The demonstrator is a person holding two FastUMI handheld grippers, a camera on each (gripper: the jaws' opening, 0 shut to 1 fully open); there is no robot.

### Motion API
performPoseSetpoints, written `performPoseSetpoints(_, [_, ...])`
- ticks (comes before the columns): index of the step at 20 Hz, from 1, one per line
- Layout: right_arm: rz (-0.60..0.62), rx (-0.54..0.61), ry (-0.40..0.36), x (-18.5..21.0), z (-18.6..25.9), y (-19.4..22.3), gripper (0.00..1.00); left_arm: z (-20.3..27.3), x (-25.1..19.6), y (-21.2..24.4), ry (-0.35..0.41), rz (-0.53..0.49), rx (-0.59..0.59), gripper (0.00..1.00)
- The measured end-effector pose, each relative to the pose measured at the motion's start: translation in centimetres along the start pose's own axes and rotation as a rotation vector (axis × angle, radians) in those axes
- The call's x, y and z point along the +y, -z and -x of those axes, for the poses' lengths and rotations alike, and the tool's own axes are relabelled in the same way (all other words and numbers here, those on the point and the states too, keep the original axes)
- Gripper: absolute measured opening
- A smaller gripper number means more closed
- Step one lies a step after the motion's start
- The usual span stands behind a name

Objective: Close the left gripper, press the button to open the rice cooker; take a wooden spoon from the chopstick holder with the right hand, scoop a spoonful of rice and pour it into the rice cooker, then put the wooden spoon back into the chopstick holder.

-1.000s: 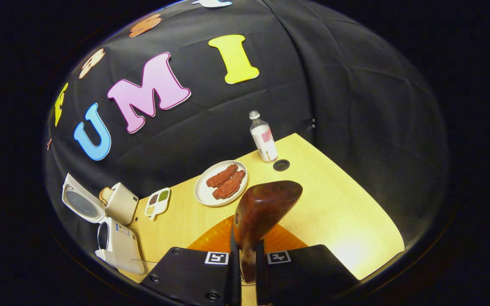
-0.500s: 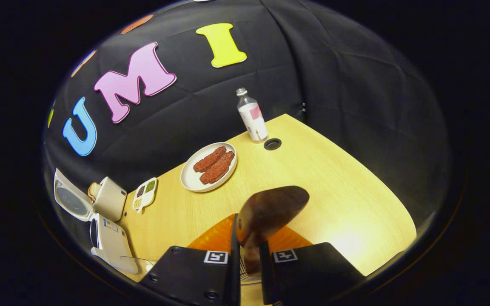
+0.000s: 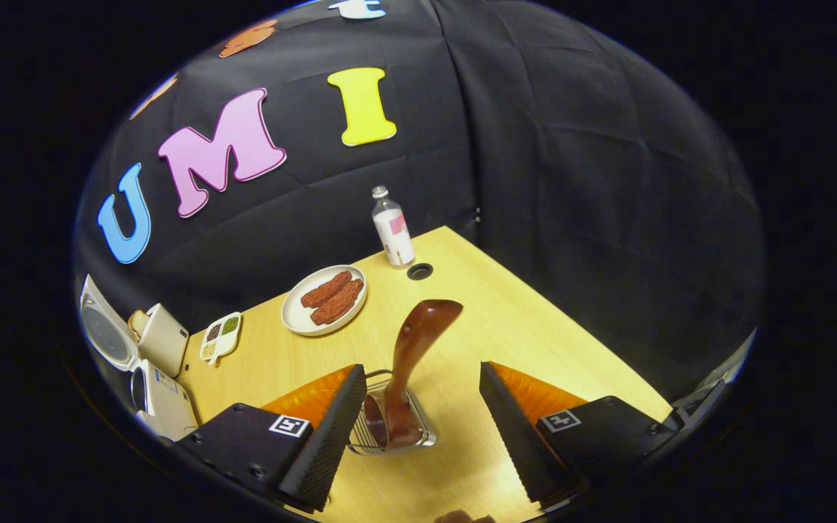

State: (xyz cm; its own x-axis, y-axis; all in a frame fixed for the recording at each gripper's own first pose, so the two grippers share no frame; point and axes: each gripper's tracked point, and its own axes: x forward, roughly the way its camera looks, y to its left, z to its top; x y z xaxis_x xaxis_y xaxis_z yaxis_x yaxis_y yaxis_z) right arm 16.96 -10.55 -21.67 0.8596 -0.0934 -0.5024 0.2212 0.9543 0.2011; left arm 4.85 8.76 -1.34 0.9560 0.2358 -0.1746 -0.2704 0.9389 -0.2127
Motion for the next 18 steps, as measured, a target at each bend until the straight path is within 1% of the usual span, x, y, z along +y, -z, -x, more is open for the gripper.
performPoseSetpoints(3, [0.065,-0.064,0.037,-1.3,3.5,-0.4,0.99,-1.4,1.3,-4.5,0.001,-0.037,-0.042,0.95])
performPoseSetpoints(5, [0.066,-0.064,0.037,-1.2,5.8,0.1,0.99,-2.4,2.5,-8.1,-0.015,-0.072,-0.054,0.95])
performPoseSetpoints(6, [0.057,-0.062,0.039,-1.2,6.9,0.4,0.99,-2.9,2.7,-9.8,-0.009,-0.072,-0.068,0.95])
performPoseSetpoints(9, [0.007,-0.106,0.016,0.1,10.4,0.8,0.99,-4.6,2.8,-15.0,0.024,-0.064,-0.133,0.95])
performPoseSetpoints(10, [0.006,-0.115,0.018,0.2,11.3,1.3,0.99,-5.4,3.5,-16.6,0.011,-0.079,-0.160,0.95])
performPoseSetpoints(12, [0.024,-0.107,0.005,1.2,13.0,2.7,0.99,-7.0,4.6,-20.1,-0.014,-0.094,-0.220,0.95])
performPoseSetpoints(15, [0.076,-0.083,-0.023,2.7,14.5,3.8,0.99,-10.4,5.0,-23.8,0.013,-0.059,-0.258,0.94])
performPoseSetpoints(17, [0.072,-0.085,-0.050,4.2,15.2,3.9,0.99,-13.6,6.4,-26.3,-0.019,-0.121,-0.287,0.94])
performPoseSetpoints(18, [0.071,-0.090,-0.058,4.5,15.7,3.8,0.99,-15.4,6.5,-26.6,-0.011,-0.143,-0.284,0.94])
